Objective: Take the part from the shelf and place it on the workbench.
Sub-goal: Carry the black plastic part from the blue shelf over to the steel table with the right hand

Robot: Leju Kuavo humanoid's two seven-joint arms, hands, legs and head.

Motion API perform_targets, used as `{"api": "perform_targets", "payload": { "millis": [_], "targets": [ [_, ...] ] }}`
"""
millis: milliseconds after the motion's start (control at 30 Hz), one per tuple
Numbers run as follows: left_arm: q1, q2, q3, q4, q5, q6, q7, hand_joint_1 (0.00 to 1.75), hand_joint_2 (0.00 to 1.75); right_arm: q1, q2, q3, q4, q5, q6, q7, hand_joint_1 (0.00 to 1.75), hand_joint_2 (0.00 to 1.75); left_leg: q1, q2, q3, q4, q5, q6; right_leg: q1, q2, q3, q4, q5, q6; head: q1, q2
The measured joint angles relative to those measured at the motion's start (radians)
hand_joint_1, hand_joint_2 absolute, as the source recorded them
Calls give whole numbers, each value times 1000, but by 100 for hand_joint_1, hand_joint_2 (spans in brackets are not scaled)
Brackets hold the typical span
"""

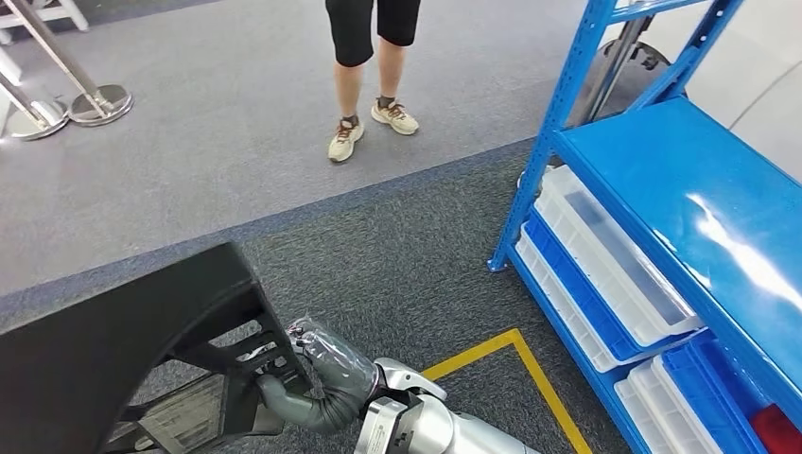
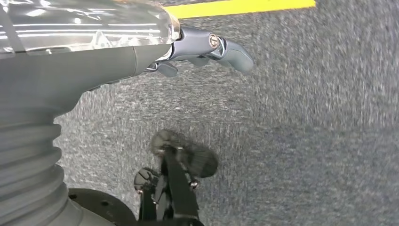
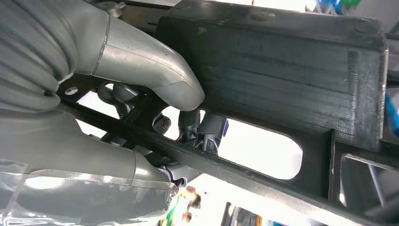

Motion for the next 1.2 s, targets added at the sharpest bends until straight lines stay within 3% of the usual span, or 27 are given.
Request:
{"api": "perform_targets", "payload": {
  "millis": [33,67,100,200,267,333,400,467,533,567,600,633,700,767,833,900,967,1033,1067,1100,1133,1200],
  "targets": [
    [1,0,1,0,-2,1,2,0,175,0,-1,3,0,-1,-4,0,175,175,0,6,-17,41,-12,-1,3,-17,0,0,-1,-1,0,0],
    [3,0,2,0,-5,2,4,0,175,0,-1,5,0,-2,-8,0,175,175,0,9,-15,45,-5,-2,4,-32,0,0,-2,-2,0,0],
    [6,0,2,0,-9,3,6,0,175,0,-2,6,0,-2,-12,0,175,175,0,15,9,7,18,-1,5,-45,1,1,-4,-2,0,0],
    [7,1,3,0,-21,9,15,0,175,-2,-2,9,-1,-4,-21,-1,175,175,-8,63,122,-192,90,10,11,-76,7,3,-11,7,0,0],
    [6,1,3,0,-29,13,18,0,175,-4,-3,11,-3,-7,-28,-1,175,175,-16,74,142,-233,92,24,16,-91,9,5,-15,15,0,0],
    [10,2,3,0,-36,16,19,0,175,-6,-4,13,-3,-9,-35,-2,175,175,-14,54,140,-236,95,36,15,-102,11,8,-19,24,0,0],
    [11,3,3,0,-43,19,20,0,175,-7,-5,15,-5,-9,-42,-5,175,175,-9,36,143,-243,100,47,11,-68,-2,45,-48,34,0,0],
    [7,4,3,0,-48,22,21,0,175,-6,-8,16,-7,-9,-47,-8,175,175,-8,17,142,-245,103,55,5,-16,-57,167,-113,40,0,0],
    [5,5,3,0,-50,23,21,0,175,-2,-15,17,-7,-9,-50,-10,175,175,-9,-7,140,-244,104,57,3,3,-123,296,-158,41,0,0],
    [4,5,3,0,-51,23,20,0,175,0,-18,18,-7,-8,-50,-10,175,175,-9,-20,140,-243,104,57,2,5,-135,315,-152,41,0,0],
    [4,5,3,0,-51,23,19,0,175,0,-21,19,-7,-7,-50,-11,175,175,-9,-34,141,-241,104,57,1,7,-126,290,-125,40,0,0],
    [5,5,3,0,-51,21,16,0,175,0,-22,20,-7,-6,-50,-13,175,175,-9,-48,141,-239,104,55,-1,14,-100,229,-86,38,0,0],
    [3,5,3,0,-51,15,10,0,175,-1,-24,21,-9,-3,-50,-18,175,175,-8,-74,138,-232,103,49,-7,58,-40,90,-25,34,0,0],
    [1,7,3,0,-53,7,3,0,175,-2,-26,23,-10,0,-50,-22,175,175,-6,-96,129,-229,105,36,-8,87,-16,29,-10,30,0,0],
    [4,11,3,0,-56,-1,-1,0,175,-6,-27,24,-12,1,-49,-24,175,175,-2,-110,122,-232,109,21,-5,72,-14,21,-7,21,0,0],
    [7,14,3,0,-58,-10,-4,0,175,-12,-26,25,-15,-1,-47,-25,175,175,-3,-72,108,-206,91,12,-5,47,-9,10,-1,7,0,0],
    [2,18,3,0,-62,-21,-4,0,175,-14,-26,25,-18,-8,-42,-27,175,175,-6,-14,62,-107,35,7,-3,18,-5,4,1,-2,0,0],
    [-1,22,3,0,-71,-32,-3,0,175,-14,-27,25,-18,-16,-38,-29,175,175,-4,5,5,16,-16,2,2,-13,-5,4,-2,-6,0,0],
    [-1,25,3,0,-76,-35,0,0,175,-13,-28,25,-18,-21,-36,-30,175,175,-4,8,-5,42,-19,1,4,-28,-5,4,-3,-7,0,0],
    [1,28,3,0,-81,-36,4,0,175,-13,-29,24,-18,-26,-34,-32,175,175,-4,11,5,26,-3,1,5,-42,-4,5,-5,-7,0,0],
    [3,32,3,0,-85,-35,10,0,175,-12,-29,23,-19,-30,-33,-35,175,175,-4,18,36,-28,28,3,6,-53,-2,5,-7,-6,0,0],
    [4,37,3,0,-90,-32,23,0,175,-9,-29,17,-20,-38,-31,-41,175,175,-10,59,112,-169,80,12,10,-74,3,6,-12,-1,0,0]
  ]
}}
